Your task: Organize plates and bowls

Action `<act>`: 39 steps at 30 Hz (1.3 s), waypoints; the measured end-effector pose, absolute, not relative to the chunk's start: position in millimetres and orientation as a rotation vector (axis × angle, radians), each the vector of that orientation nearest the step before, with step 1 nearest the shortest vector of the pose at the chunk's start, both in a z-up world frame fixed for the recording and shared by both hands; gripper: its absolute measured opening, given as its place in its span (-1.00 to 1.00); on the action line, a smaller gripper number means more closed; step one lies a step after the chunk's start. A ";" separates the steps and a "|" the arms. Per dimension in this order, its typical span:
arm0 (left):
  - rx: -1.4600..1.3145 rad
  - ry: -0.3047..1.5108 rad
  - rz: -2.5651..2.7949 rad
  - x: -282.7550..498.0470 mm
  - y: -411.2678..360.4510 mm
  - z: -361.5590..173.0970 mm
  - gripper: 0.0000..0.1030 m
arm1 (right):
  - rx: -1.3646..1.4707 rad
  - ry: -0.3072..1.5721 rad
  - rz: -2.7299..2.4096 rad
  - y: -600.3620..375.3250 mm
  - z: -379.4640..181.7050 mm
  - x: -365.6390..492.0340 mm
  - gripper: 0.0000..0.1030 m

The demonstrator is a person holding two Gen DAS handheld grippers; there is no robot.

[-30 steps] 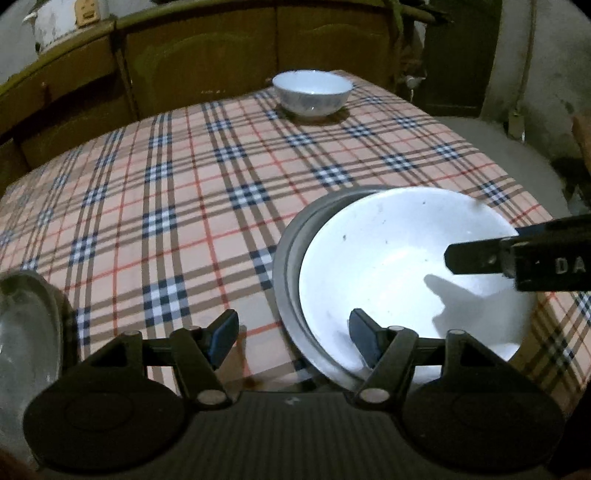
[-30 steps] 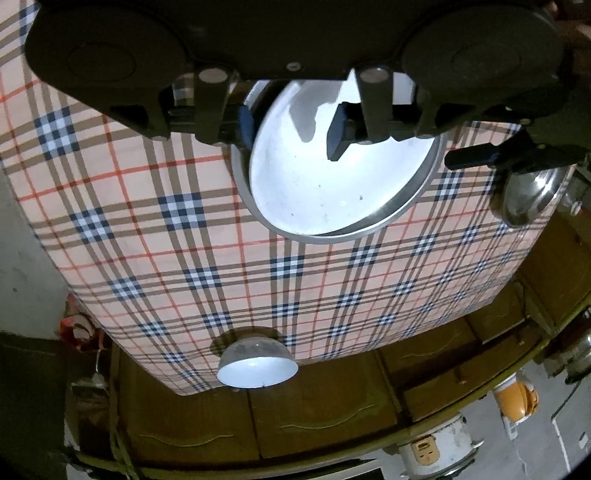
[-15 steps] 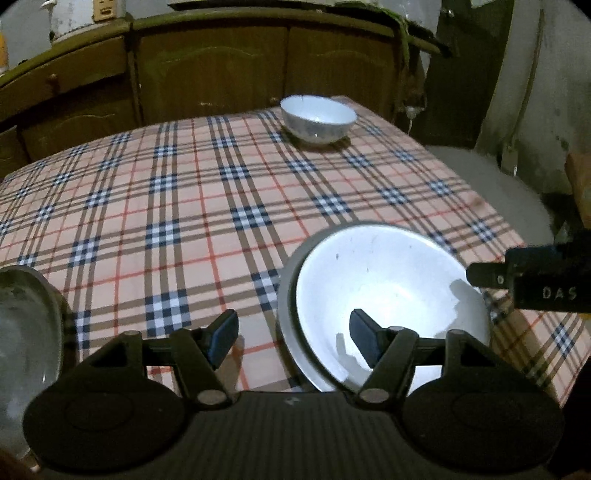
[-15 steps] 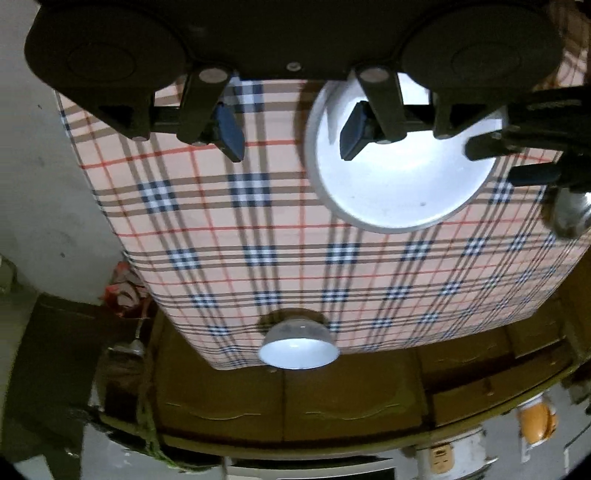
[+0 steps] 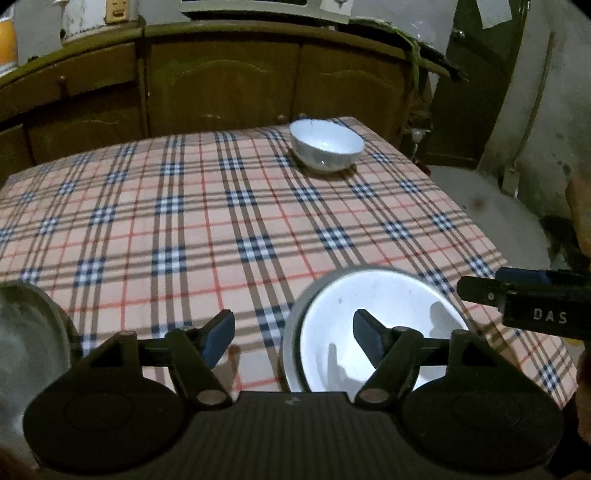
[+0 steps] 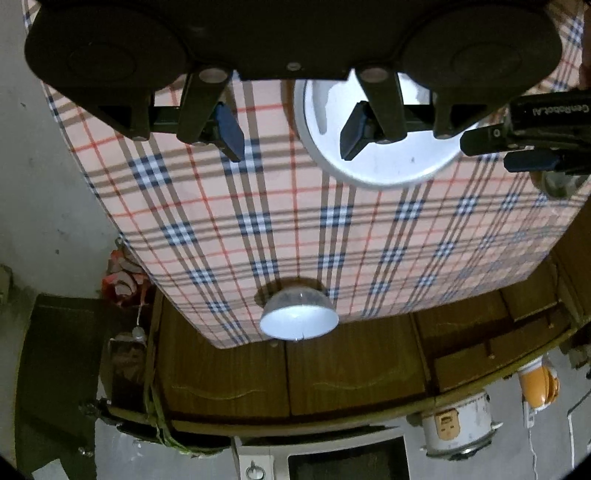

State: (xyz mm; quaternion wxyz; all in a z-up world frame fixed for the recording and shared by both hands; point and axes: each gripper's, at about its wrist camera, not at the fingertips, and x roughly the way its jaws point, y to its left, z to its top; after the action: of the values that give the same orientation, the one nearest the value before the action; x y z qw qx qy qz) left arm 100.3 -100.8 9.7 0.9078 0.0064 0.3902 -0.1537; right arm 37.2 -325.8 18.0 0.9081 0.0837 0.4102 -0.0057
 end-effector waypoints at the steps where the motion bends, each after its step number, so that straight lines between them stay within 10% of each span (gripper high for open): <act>1: 0.012 0.804 -0.314 102.5 -101.1 11.9 0.42 | 0.179 0.840 -0.010 -326.4 19.7 38.7 0.37; 39: 0.071 0.794 -0.302 178.8 -145.3 28.2 0.54 | 0.215 0.746 -0.006 -369.2 28.6 105.8 0.52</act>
State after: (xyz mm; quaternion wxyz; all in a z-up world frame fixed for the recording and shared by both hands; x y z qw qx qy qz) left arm 178.8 -145.3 28.2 0.9106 0.0343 0.3849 -0.1465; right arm 105.8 -369.2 28.6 0.9255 0.1049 0.3638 -0.0028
